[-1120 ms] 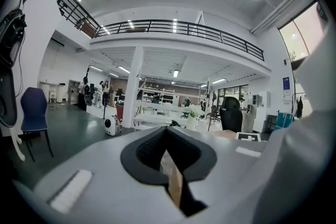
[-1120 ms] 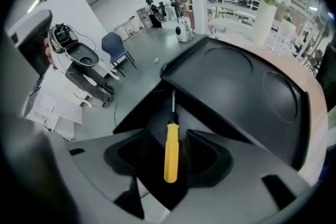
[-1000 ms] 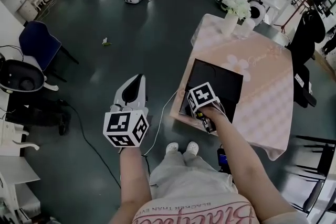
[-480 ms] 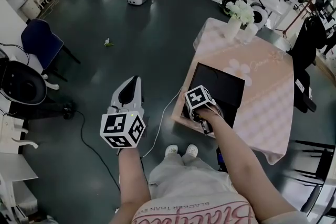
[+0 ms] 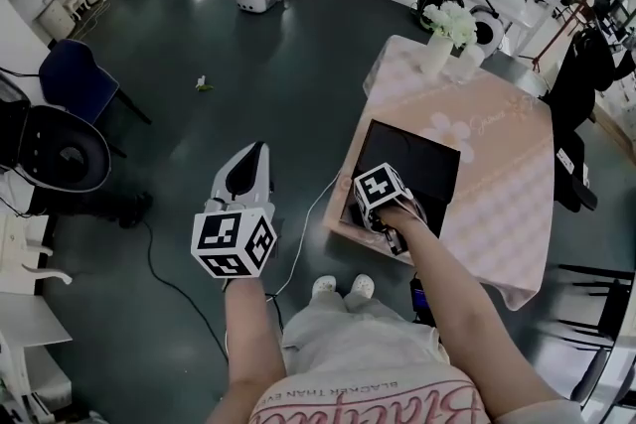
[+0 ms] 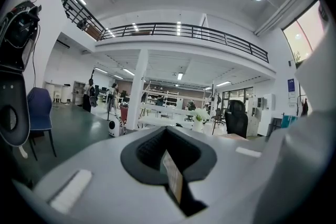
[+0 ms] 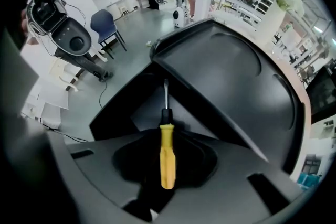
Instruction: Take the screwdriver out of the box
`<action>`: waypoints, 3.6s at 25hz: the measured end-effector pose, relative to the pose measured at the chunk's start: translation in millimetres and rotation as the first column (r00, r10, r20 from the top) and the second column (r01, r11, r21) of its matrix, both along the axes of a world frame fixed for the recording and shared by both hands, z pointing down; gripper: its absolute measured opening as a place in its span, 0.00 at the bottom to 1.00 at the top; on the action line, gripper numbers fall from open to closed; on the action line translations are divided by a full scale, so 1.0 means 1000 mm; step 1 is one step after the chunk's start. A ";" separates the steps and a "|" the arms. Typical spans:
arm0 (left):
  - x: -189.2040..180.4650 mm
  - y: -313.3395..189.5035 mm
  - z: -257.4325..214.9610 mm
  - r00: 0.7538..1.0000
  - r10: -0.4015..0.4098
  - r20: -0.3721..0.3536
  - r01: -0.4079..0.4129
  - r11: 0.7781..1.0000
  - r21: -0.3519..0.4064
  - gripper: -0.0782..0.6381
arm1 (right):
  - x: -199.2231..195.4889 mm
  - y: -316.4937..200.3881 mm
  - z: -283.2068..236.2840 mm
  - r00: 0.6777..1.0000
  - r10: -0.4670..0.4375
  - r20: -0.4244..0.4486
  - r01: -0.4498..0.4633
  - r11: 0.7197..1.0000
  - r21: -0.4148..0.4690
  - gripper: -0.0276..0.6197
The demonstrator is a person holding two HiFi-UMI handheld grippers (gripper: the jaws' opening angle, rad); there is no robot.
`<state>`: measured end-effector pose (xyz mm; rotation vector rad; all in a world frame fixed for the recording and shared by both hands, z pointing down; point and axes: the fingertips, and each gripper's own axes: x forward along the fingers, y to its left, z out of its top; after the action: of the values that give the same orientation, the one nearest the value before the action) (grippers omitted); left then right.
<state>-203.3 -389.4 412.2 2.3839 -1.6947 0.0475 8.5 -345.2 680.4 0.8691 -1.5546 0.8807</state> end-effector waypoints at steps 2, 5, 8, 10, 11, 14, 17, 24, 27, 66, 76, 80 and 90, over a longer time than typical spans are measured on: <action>0.001 0.000 0.002 1.000 0.002 -0.006 -0.002 1.000 -0.003 0.12 | -0.001 0.004 -0.005 0.999 -0.013 0.038 0.012 1.000 0.010 0.17; 0.008 0.000 0.006 1.000 0.018 -0.012 -0.018 1.000 -0.014 0.12 | 0.000 0.008 -0.016 0.996 -0.046 0.072 0.043 0.999 0.033 0.17; 0.018 -0.002 0.008 0.999 0.040 -0.013 -0.041 0.999 -0.017 0.12 | 0.002 0.009 -0.026 0.993 -0.088 0.081 0.084 0.995 0.060 0.17; 0.023 -0.003 0.005 0.999 0.051 -0.013 -0.051 0.999 -0.013 0.12 | 0.002 0.009 -0.034 0.990 -0.108 0.093 0.101 0.992 0.075 0.17; 0.025 -0.004 0.002 0.998 0.057 -0.013 -0.057 0.998 -0.009 0.12 | 0.002 0.010 -0.039 0.988 -0.114 0.104 0.105 0.991 0.083 0.17; 0.035 -0.008 -0.006 0.997 0.074 -0.009 -0.074 0.997 0.005 0.12 | 0.004 0.007 -0.056 0.982 -0.123 0.145 0.107 0.988 0.113 0.17; 0.048 -0.009 -0.010 0.995 0.096 0.001 -0.096 0.995 0.020 0.12 | 0.009 0.005 -0.072 0.975 -0.121 0.187 0.093 0.985 0.148 0.17; 0.074 -0.009 -0.033 0.987 0.156 0.030 -0.157 0.985 0.075 0.12 | 0.019 -0.002 -0.128 0.952 -0.115 0.285 0.035 0.962 0.271 0.17; 0.085 -0.007 -0.043 0.983 0.179 0.038 -0.182 0.978 0.102 0.12 | 0.026 -0.004 -0.152 0.943 -0.116 0.312 0.005 0.942 0.334 0.17; 0.171 0.013 -0.152 0.952 0.286 0.106 -0.304 0.864 0.402 0.12 | 0.183 0.029 -0.421 0.988 -0.006 0.156 -0.155 0.073 0.985 0.17; 0.173 0.020 -0.173 0.953 0.280 0.112 -0.300 0.839 0.454 0.12 | 0.193 0.051 -0.447 0.978 0.034 0.208 -0.209 0.029 0.978 0.17; 0.171 0.022 -0.180 0.950 0.288 0.117 -0.309 0.830 0.465 0.12 | 0.181 0.052 -0.460 0.979 0.011 0.203 -0.203 0.011 0.979 0.17; 0.168 0.028 -0.193 0.947 0.288 0.140 -0.319 0.815 0.483 0.12 | 0.176 0.051 -0.474 0.967 0.022 0.255 -0.255 -0.007 0.967 0.17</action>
<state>-35.3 -361.6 219.2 3.0491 -1.4601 -0.3149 184.7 -294.6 206.8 2.0737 -2.2415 -0.3579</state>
